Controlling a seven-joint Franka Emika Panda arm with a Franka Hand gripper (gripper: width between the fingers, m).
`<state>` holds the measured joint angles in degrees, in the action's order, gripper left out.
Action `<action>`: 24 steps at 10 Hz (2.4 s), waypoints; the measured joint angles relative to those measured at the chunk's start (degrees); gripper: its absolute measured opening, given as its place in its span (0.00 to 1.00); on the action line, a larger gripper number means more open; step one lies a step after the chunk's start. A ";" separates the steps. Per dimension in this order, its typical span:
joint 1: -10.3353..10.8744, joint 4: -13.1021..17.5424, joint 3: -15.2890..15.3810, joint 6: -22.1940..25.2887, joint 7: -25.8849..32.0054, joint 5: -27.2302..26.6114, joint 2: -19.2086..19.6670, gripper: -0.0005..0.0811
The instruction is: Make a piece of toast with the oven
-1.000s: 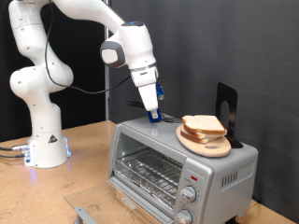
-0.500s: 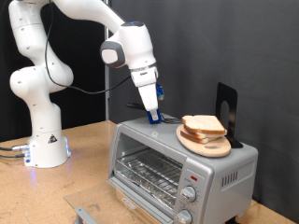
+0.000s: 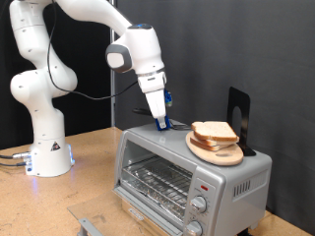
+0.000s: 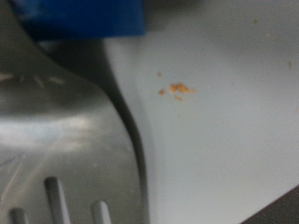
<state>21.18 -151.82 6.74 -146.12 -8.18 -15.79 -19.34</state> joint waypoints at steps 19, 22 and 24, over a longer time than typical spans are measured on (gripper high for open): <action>0.09 0.14 0.03 -0.35 0.02 -0.39 -0.05 0.55; 0.09 0.14 0.06 -0.35 0.02 -0.37 -0.05 0.55; 0.19 0.25 0.03 -0.35 0.15 -1.06 -0.22 0.55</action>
<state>21.37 -151.57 6.77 -146.46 -8.03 -16.85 -19.55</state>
